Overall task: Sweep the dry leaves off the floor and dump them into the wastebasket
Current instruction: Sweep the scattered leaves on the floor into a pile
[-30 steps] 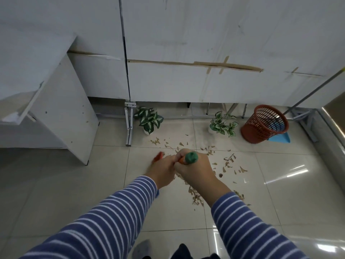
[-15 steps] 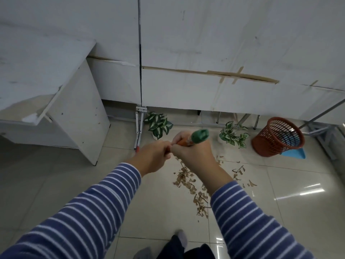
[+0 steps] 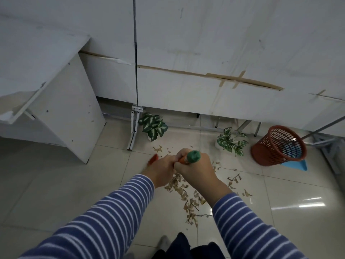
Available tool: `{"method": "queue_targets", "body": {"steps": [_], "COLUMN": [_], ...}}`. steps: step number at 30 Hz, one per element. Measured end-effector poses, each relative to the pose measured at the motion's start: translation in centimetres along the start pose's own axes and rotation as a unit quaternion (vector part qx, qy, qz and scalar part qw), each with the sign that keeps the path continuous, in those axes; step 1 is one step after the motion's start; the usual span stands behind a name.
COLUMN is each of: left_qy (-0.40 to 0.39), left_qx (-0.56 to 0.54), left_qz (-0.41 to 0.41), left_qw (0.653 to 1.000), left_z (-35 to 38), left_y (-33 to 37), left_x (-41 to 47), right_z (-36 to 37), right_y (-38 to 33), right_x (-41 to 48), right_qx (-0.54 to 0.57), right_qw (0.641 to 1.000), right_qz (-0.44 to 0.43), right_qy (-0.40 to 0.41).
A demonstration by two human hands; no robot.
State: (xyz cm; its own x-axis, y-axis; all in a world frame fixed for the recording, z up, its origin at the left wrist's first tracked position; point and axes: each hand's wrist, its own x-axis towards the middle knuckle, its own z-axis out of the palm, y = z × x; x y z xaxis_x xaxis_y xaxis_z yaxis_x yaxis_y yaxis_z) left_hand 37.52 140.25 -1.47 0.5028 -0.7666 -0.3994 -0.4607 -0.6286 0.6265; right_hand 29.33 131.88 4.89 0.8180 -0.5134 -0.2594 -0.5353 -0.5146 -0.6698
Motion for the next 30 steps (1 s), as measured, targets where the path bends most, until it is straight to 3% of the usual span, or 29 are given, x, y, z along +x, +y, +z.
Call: {"method": "queue_targets", "body": {"steps": [4, 10, 18, 25, 30], "left_qy": [0.021, 0.04, -0.017, -0.053, -0.033], "left_qx": [-0.026, 0.033, 0.082, 0.035, 0.011], "left_qz": [0.024, 0.022, -0.005, 0.025, 0.063], "left_qw": [0.999, 0.998, 0.997, 0.998, 0.997], "left_z": [-0.9, -1.9, -0.2, -0.1, -0.8], "left_y": [2.5, 1.7, -1.3, 0.6, 2.1], "left_x": [1.2, 4.3, 7.3, 9.4, 9.8], "right_z": [-2.9, -4.4, -0.7, -1.8, -3.6], "right_y": [0.1, 0.2, 3.0, 3.3, 2.7], "right_x": [0.7, 2.6, 5.1, 6.2, 6.3], "right_qx": [-0.006, 0.071, 0.151, 0.09, 0.051], "right_qw": [0.999, 0.996, 0.987, 0.993, 0.995], "right_qz": [-0.034, -0.045, 0.044, 0.059, 0.025], "right_qy": [0.018, 0.034, 0.013, 0.046, 0.08]}}
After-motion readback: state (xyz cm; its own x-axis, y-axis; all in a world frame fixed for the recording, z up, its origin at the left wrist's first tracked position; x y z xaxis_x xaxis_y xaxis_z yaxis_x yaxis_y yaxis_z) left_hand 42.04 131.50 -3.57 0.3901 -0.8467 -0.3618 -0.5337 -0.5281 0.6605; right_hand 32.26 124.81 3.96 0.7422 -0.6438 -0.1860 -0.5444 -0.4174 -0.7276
